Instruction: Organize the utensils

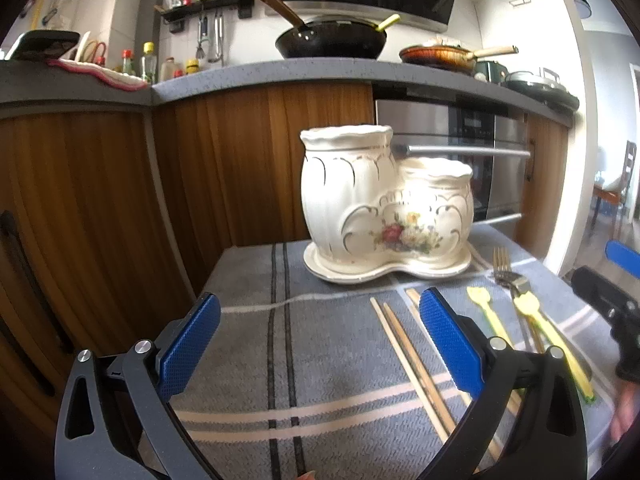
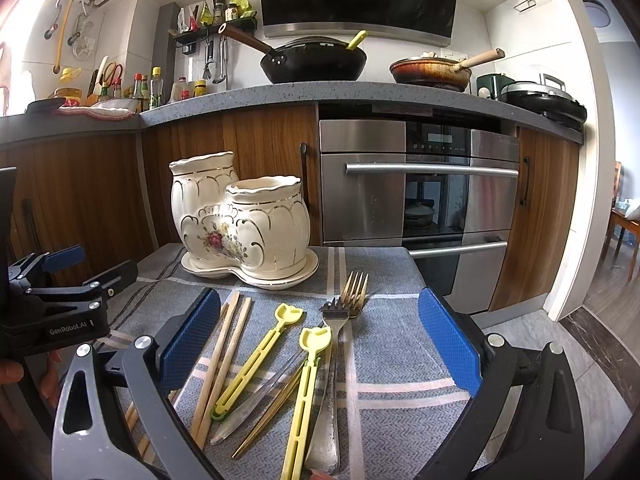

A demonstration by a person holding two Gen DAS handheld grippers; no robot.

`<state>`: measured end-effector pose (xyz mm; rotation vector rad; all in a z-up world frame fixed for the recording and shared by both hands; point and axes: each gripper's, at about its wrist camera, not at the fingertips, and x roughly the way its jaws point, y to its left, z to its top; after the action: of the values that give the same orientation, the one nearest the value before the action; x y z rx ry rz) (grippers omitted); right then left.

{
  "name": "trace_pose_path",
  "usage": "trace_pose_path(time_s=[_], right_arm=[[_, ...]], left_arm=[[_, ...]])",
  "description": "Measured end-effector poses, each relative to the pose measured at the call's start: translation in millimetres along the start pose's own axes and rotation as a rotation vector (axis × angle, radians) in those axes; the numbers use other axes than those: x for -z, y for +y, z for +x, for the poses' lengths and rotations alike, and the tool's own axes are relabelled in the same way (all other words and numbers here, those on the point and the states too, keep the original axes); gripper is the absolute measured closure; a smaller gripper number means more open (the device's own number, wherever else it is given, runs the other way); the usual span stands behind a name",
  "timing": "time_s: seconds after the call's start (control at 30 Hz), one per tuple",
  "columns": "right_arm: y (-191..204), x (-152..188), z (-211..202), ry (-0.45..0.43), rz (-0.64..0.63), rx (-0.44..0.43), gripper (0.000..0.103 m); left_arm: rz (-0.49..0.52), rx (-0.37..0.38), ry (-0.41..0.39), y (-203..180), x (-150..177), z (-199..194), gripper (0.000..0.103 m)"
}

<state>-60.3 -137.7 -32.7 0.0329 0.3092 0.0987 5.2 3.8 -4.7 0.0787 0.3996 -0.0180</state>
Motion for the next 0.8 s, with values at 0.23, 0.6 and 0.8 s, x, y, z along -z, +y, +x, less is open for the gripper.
trace_pose_path(time_s=[0.23, 0.6, 0.8], right_arm=[[-17, -9, 4, 0.034, -0.01, 0.052, 0.005], [-33, 0, 27, 0.254, -0.01, 0.036, 0.012], [-41, 8, 35, 0.313, 0.046, 0.024, 0.032]], left_arm=[[0.029, 0.009, 0.055, -3, 2, 8, 0.004], [0.094, 0.016, 0.203, -14, 5, 29, 0.004], [0.127, 0.027, 0.279, -20, 7, 41, 0.007]])
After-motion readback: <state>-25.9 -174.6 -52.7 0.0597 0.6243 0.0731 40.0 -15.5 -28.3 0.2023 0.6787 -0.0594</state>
